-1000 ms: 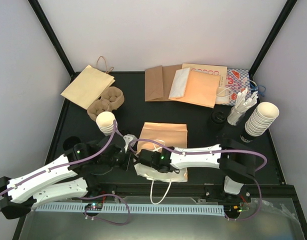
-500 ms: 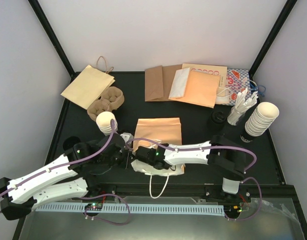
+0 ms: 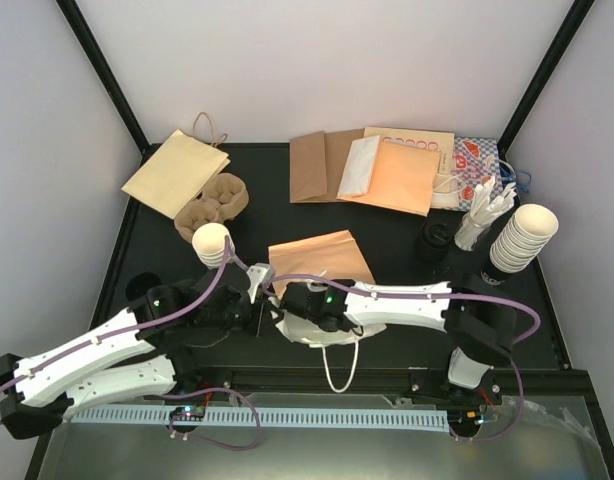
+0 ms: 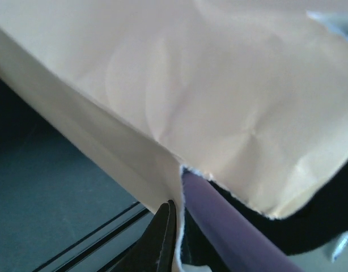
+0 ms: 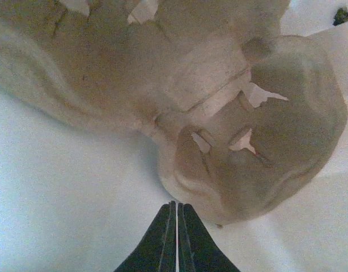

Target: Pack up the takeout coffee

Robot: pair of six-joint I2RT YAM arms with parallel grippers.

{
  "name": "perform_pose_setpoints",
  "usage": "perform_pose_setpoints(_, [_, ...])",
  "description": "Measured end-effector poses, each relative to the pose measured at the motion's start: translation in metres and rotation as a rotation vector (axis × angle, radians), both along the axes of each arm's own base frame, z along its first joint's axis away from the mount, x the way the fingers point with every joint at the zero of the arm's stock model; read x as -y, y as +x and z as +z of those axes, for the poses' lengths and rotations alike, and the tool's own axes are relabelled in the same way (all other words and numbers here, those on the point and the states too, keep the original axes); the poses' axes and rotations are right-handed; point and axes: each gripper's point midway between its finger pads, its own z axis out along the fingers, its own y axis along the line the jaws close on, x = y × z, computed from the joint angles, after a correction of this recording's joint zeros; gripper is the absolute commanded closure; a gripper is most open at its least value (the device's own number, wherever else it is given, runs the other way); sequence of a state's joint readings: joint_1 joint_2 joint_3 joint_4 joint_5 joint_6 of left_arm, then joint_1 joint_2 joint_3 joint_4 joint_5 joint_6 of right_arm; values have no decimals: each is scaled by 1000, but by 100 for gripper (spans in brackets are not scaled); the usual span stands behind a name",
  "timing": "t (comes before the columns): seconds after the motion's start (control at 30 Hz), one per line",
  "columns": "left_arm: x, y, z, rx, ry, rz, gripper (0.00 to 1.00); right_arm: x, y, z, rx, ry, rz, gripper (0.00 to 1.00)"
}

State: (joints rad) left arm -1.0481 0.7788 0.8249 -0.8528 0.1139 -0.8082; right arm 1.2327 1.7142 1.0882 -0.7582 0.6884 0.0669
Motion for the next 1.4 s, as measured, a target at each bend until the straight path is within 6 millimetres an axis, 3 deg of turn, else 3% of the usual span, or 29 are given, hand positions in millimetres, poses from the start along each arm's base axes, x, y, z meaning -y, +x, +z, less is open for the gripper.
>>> perform_pose_setpoints(0.13, [9,-4,7,-9,-42,-33,98,-5,-9,6,-56,62,13,95])
perform_pose_setpoints(0.43, [13,-5,7,-21,-45,-42,99,-19,-26,-4,-174,153,9,95])
perform_pose_setpoints(0.67, [8,-10,4,-50,-30,-32,98,-22,-32,-4,-134,144,43,94])
perform_pose_setpoints(0.87, [4,-14,2,-72,-18,-25,99,-31,-49,13,-48,177,120,89])
perform_pose_setpoints(1.07, [3,-14,2,-74,-20,-19,98,-36,-53,36,12,227,154,89])
perform_pose_setpoints(1.4, [-6,-14,3,-70,15,1,98,-40,-72,47,46,195,272,87])
